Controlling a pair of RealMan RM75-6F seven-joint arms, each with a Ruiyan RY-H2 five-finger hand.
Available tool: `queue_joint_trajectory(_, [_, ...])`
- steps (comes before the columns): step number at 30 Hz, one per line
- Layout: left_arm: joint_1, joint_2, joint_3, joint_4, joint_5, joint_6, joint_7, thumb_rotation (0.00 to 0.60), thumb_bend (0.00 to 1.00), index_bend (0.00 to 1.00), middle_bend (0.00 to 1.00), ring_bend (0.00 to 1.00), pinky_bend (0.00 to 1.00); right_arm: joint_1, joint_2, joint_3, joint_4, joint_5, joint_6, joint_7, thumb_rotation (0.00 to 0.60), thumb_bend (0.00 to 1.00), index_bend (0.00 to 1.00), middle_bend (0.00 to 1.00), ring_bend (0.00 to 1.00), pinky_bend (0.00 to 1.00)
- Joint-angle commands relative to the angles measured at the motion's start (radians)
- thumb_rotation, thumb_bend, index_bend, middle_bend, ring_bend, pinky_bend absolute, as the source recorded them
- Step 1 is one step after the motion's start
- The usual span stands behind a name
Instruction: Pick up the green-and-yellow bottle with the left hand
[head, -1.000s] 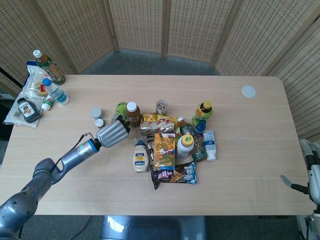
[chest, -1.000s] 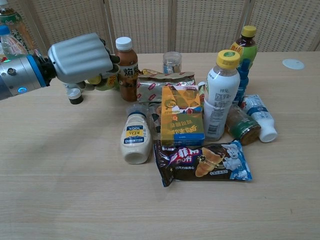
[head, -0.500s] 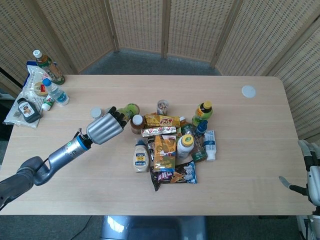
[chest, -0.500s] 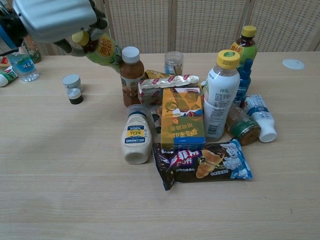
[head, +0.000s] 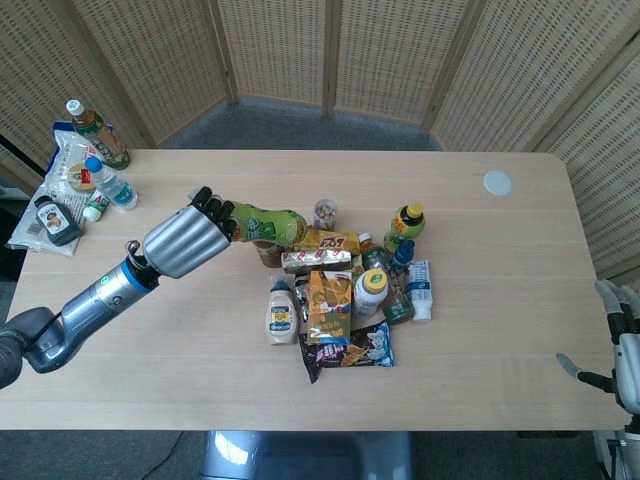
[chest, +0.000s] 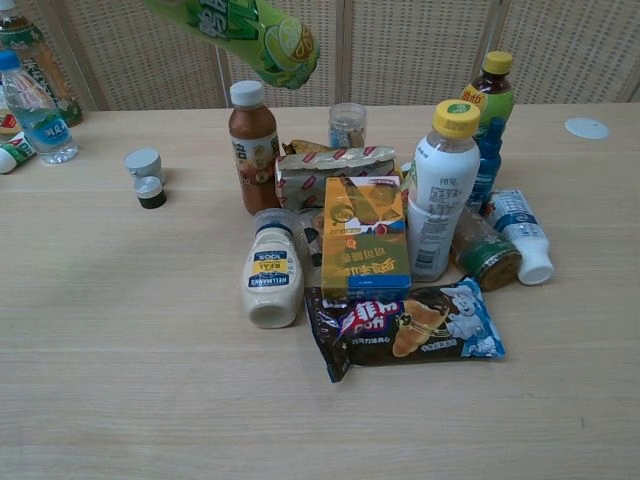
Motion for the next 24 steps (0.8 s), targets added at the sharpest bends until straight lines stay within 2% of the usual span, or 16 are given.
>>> queue_joint_trajectory(1, [0.004,0.043,-0.03,-0.05,-0.005,-0.002,0.023,0.6,0.07,0.83,0.69,0.64,0.6,0.0,0.001,-0.001,-0.001,-0.002,0.0,0.001,0.6,0.0,0.0,0.0,0.0,0.0])
queue_joint_trajectory(11, [0.021,0.123,-0.077,-0.135,-0.006,-0.007,0.048,0.6,0.07,0.83,0.68,0.64,0.6,-0.002,0.004,-0.003,-0.003,-0.011,0.006,0.006,0.6,0.0,0.0,0.0,0.0,0.0])
queue_joint_trajectory(24, [0.038,0.144,-0.109,-0.162,0.006,-0.018,0.055,0.6,0.07,0.83,0.68,0.64,0.6,-0.001,0.002,-0.005,-0.006,-0.015,0.006,0.001,0.6,0.0,0.0,0.0,0.0,0.0])
